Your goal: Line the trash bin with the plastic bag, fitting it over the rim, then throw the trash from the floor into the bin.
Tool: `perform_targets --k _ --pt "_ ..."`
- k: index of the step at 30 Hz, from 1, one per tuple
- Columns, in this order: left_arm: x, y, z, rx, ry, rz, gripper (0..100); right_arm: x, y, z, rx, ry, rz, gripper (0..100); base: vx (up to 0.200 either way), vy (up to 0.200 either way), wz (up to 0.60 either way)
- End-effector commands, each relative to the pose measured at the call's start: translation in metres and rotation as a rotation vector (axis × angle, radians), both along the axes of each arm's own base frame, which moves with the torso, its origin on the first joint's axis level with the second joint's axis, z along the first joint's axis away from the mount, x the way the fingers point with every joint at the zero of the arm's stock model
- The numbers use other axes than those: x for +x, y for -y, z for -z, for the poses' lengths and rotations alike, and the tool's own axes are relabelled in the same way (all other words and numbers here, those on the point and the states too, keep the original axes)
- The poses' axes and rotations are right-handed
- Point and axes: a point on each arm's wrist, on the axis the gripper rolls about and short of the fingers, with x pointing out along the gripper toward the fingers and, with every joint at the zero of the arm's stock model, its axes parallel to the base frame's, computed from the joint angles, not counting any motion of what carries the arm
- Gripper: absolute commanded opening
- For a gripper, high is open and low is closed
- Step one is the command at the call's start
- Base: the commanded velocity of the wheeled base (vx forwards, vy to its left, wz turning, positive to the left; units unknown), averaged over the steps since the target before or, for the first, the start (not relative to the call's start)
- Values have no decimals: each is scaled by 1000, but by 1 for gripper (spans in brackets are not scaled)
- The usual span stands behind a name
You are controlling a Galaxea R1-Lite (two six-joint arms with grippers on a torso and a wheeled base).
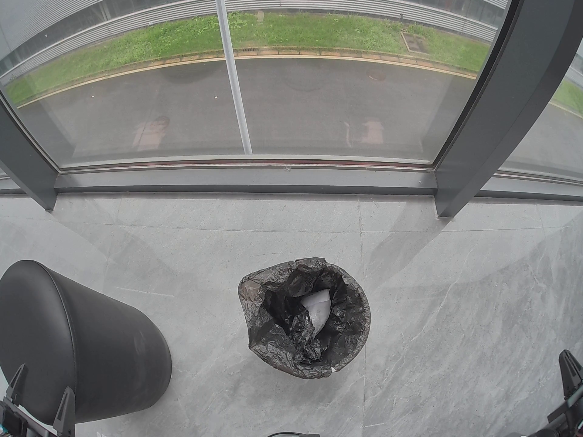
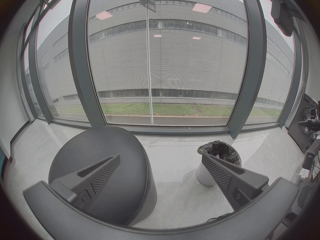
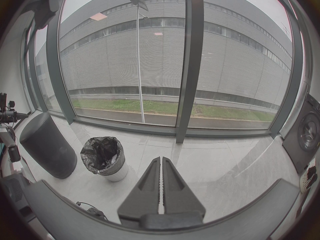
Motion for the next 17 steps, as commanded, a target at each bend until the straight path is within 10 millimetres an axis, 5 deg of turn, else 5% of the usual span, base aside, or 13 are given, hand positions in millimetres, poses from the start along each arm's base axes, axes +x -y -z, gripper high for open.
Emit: perform_targets --k 1,17 --pt "0 0 5 0 -1 0 100 0 0 4 18 -12 7 0 0 0 0" --pt "0 0 5 0 -1 0 100 0 0 4 40 -10 5 0 0 0 0"
